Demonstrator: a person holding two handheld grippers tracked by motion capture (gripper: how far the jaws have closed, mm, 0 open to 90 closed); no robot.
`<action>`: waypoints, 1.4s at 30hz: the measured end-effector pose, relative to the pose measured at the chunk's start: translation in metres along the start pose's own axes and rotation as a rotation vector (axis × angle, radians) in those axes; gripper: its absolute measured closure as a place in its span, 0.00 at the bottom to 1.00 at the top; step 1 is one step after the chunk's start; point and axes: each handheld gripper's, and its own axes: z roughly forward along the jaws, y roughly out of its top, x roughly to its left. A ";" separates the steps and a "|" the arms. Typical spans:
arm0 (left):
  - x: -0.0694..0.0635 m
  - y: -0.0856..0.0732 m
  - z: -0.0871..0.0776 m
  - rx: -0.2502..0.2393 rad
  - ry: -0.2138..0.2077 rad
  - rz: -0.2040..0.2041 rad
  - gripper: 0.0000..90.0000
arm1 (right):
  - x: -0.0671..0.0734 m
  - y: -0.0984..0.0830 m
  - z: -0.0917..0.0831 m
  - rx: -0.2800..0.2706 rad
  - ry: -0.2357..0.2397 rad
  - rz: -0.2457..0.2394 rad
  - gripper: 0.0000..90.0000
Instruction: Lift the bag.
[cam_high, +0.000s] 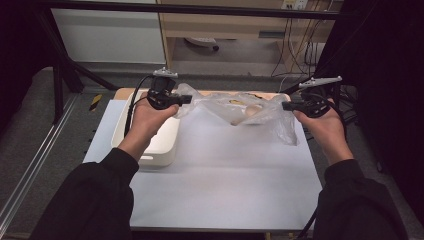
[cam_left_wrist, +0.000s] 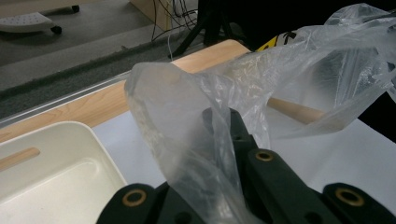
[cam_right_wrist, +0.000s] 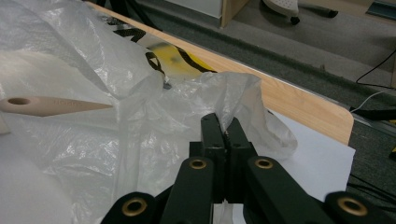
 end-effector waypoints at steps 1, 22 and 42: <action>0.001 0.001 0.000 -0.003 0.003 0.000 1.00 | -0.001 0.002 0.000 -0.003 -0.001 0.005 1.00; 0.026 0.030 -0.014 -0.084 0.083 -0.013 1.00 | -0.003 0.039 -0.004 -0.077 -0.079 -0.004 1.00; 0.037 0.026 -0.010 -0.066 0.098 -0.014 1.00 | -0.004 0.053 0.004 -0.068 -0.086 -0.034 1.00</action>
